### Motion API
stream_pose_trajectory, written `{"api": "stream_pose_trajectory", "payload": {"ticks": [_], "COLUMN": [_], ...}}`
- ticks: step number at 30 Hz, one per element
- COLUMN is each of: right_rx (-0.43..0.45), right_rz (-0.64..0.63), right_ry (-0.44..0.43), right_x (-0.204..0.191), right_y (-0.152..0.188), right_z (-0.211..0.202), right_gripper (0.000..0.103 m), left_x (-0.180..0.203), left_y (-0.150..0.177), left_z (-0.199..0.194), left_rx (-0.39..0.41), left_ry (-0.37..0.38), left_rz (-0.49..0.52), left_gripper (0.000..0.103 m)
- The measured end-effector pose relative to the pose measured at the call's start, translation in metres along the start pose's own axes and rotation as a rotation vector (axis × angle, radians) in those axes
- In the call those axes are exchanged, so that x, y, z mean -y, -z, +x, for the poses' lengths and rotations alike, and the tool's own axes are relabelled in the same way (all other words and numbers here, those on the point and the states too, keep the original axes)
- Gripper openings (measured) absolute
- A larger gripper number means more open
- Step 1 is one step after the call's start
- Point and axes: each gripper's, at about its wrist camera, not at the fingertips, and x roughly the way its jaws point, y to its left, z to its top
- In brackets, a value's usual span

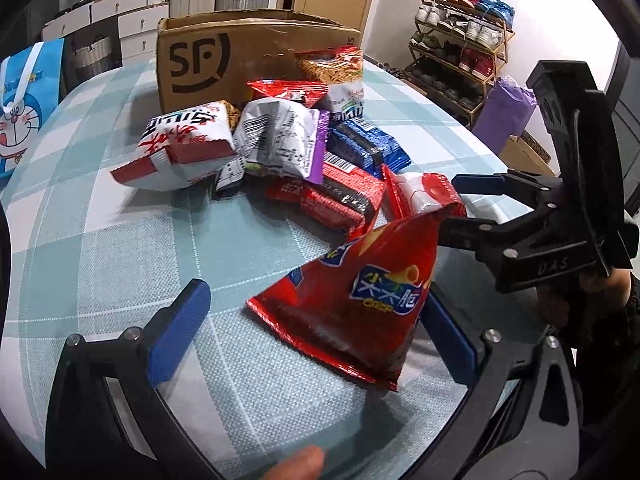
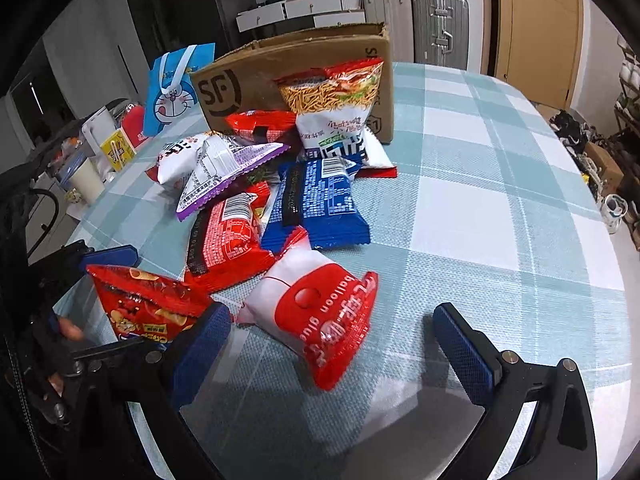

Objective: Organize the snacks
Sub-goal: 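Grasp the red chip bag with the left tool while the right tool grasps the red-and-white balloon gum pack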

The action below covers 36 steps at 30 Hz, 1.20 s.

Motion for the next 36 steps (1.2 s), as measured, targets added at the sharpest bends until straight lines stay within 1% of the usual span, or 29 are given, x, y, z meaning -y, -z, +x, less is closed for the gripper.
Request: {"api": "stream_pose_trajectory", "payload": {"ticks": [4, 8, 9, 10, 12, 14, 16, 17, 21, 22, 25, 32, 34, 36], "right_rx": [0.003, 0.008, 0.01, 0.009, 0.012, 0.017, 0.027, 0.032, 0.045, 0.05, 0.055, 0.098, 0.105, 0.114], "right_rz": [0.008, 0.0, -0.004, -0.012, -0.027, -0.027, -0.025, -0.028, -0.025, -0.019, -0.013, 0.001, 0.006, 0.008], "right_ry": [0.004, 0.037, 0.041, 0.048, 0.065, 0.058, 0.049, 0.043, 0.028, 0.018, 0.005, -0.017, -0.017, -0.019], "right_x": [-0.004, -0.008, -0.009, -0.011, -0.013, -0.013, -0.01, -0.009, -0.003, -0.001, 0.002, 0.006, 0.007, 0.008], "right_y": [-0.004, -0.005, -0.005, -0.005, -0.003, -0.001, 0.002, 0.003, 0.008, 0.008, 0.01, 0.011, 0.011, 0.011], "right_z": [0.004, 0.005, 0.004, 0.005, 0.004, 0.002, -0.001, -0.002, -0.007, -0.008, -0.011, -0.021, -0.023, -0.025], "right_gripper": [0.103, 0.101, 0.096, 0.088, 0.086, 0.082, 0.073, 0.07, 0.064, 0.061, 0.058, 0.056, 0.056, 0.056], "left_x": [-0.002, -0.002, -0.002, -0.002, -0.001, -0.001, 0.0, 0.001, 0.002, 0.002, 0.003, 0.005, 0.007, 0.008], "left_y": [0.0, 0.001, 0.002, 0.002, 0.003, 0.002, 0.002, 0.001, 0.002, 0.002, 0.001, -0.004, -0.005, -0.005], "left_z": [-0.001, -0.002, -0.002, -0.002, -0.002, -0.001, -0.001, -0.001, 0.0, 0.0, 0.002, 0.003, 0.004, 0.006], "left_rx": [0.0, 0.002, 0.002, 0.001, -0.001, -0.001, -0.003, -0.004, -0.013, -0.015, -0.02, -0.016, -0.015, -0.02], "left_ry": [0.001, -0.001, 0.0, 0.0, 0.0, -0.002, -0.004, -0.005, -0.008, -0.01, -0.006, 0.018, 0.02, 0.028], "left_rz": [-0.006, -0.001, -0.002, -0.001, 0.0, 0.002, 0.005, 0.006, 0.007, 0.008, 0.008, 0.016, 0.022, 0.028], "left_gripper": [0.102, 0.102, 0.102, 0.102, 0.102, 0.102, 0.102, 0.102, 0.102, 0.102, 0.102, 0.102, 0.098, 0.09]}}
